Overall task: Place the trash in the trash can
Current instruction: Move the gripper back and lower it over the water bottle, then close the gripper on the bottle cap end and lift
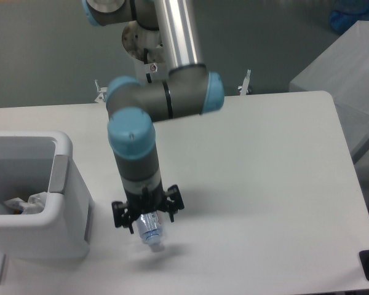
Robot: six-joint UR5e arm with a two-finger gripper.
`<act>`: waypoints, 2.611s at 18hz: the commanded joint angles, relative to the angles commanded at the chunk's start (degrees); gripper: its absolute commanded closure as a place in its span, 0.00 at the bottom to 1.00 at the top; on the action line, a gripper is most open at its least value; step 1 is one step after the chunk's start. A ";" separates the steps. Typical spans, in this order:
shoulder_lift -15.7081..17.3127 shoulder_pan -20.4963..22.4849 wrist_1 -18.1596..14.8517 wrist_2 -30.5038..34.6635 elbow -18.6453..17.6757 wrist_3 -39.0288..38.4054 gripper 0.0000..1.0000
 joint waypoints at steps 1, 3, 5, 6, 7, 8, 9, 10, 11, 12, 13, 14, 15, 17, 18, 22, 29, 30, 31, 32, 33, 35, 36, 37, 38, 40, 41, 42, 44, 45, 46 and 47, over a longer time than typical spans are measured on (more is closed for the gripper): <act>-0.79 0.00 0.88 0.00 0.00 -0.35 0.00; -1.94 0.09 1.41 0.35 -0.09 -0.35 0.00; -2.47 0.09 1.50 0.26 0.00 -0.44 0.00; -2.47 0.09 1.50 0.18 0.00 -0.36 0.00; -2.56 0.09 1.50 0.18 0.00 -0.35 0.00; -2.73 0.09 1.50 0.18 0.00 -0.35 0.00; -3.25 0.09 1.59 0.09 0.00 -0.35 0.00; -3.52 0.09 1.59 0.09 0.09 -0.18 0.00; -3.96 0.09 1.59 0.09 0.35 -0.18 0.00; -4.40 0.09 1.59 0.09 0.70 -0.27 0.00; -4.92 0.09 1.59 0.17 0.88 -0.27 0.00; -5.19 0.09 1.59 0.18 0.97 -0.18 0.00; -5.28 0.09 1.59 0.18 0.88 -0.18 0.01; -5.37 0.09 1.59 0.18 0.88 -0.18 0.06; -5.37 0.09 1.59 0.18 0.88 -0.27 0.10; -5.55 0.09 1.59 0.26 0.79 -0.18 0.31; -5.37 0.00 1.59 0.44 0.53 -0.18 0.51; -5.28 0.00 1.59 0.44 0.53 -0.18 0.53; -5.28 0.00 1.59 0.44 0.44 -0.18 0.55; -5.28 0.00 1.59 0.44 0.44 -0.18 0.56; -5.11 0.00 1.59 0.44 0.35 -0.27 0.57; -4.84 0.00 1.59 0.44 0.53 -0.35 0.59; -4.67 0.00 1.59 0.44 0.62 -0.27 0.59; -4.23 0.09 1.59 0.35 0.88 -0.27 0.59; -3.44 0.17 1.59 0.26 1.05 -0.01 0.59; -2.04 1.40 1.59 0.18 1.75 0.35 0.59; -1.07 1.93 1.59 0.00 2.45 0.35 0.59; -0.19 2.63 1.59 -0.17 3.07 0.09 0.59; 1.65 3.25 1.59 -0.61 3.95 -0.27 0.59; 2.62 3.43 1.59 -0.88 4.22 -0.27 0.59; 3.67 3.69 1.59 -1.14 4.48 -0.27 0.59; 4.64 3.87 1.59 -1.49 4.83 -0.27 0.59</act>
